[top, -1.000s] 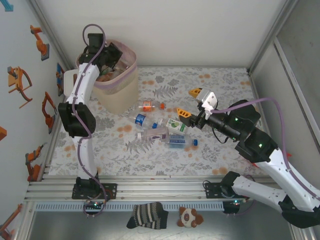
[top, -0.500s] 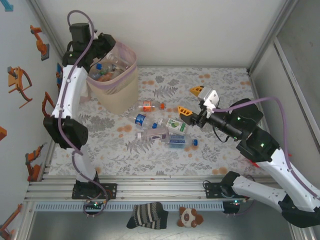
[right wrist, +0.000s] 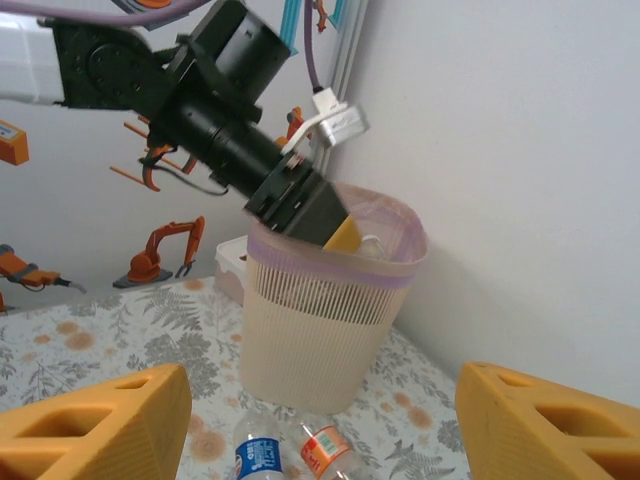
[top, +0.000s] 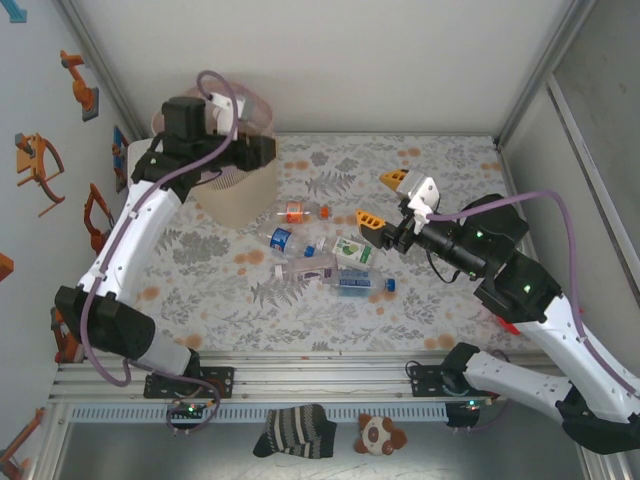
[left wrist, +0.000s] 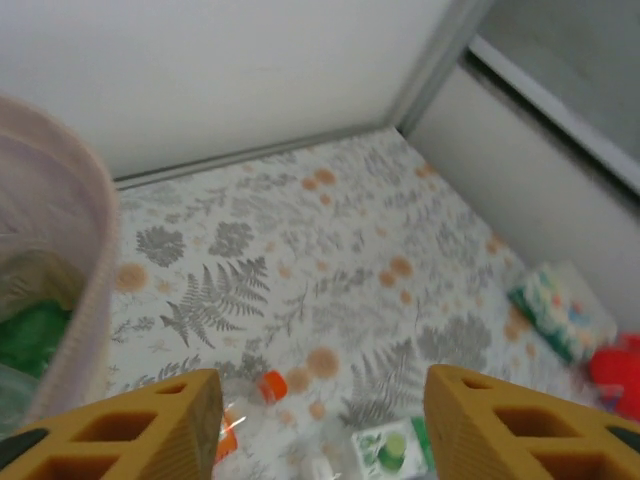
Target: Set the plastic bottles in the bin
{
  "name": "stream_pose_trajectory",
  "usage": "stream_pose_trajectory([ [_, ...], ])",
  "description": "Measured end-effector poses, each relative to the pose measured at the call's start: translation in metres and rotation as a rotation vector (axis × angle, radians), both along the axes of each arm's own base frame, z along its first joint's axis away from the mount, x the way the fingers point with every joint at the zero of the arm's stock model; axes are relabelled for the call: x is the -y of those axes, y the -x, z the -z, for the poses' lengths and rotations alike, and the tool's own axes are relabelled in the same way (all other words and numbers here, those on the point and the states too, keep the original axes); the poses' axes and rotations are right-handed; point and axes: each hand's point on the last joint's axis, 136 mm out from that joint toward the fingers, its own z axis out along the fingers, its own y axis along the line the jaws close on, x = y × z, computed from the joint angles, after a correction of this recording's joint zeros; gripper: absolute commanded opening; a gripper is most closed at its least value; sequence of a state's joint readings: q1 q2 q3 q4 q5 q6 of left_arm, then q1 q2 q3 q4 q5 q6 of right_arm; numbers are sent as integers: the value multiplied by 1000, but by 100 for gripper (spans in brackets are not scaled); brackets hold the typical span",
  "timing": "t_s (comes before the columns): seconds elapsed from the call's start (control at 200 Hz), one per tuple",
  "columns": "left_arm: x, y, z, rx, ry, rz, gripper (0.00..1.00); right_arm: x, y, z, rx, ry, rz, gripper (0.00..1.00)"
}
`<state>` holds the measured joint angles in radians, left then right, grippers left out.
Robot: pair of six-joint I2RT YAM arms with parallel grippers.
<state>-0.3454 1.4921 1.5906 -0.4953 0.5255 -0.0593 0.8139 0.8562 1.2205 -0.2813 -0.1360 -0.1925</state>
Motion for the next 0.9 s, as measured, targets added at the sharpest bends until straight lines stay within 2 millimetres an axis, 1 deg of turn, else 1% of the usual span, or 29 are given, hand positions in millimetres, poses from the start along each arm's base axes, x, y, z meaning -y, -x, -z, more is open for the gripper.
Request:
stream_pose_trajectory([
  [0.09,5,24,20,31,-70,123,65,0,0,0,-1,1,0,69],
  [0.235,13,59,34,120,-158,314,65,0,0,-1,1,0,0,70],
  [0.295,14,68,38,151,-185,367,65,0,0,-2,2,0,0,69],
  [0.365,16,78,48,181,-222,429,64,0,0,-2,3,1,0,69],
  [0.576,24,109,97,202,-346,618,64,0,0,-1,-1,5,1,70],
  [0.656,30,117,111,198,-388,670,63,0,-1,-1,-3,8,3,69],
  [0.756,38,120,130,181,-442,717,61,0,-1,0,-4,10,4,70],
  [0.901,47,125,168,113,-535,775,58,0,-1,-1,-1,10,4,70],
])
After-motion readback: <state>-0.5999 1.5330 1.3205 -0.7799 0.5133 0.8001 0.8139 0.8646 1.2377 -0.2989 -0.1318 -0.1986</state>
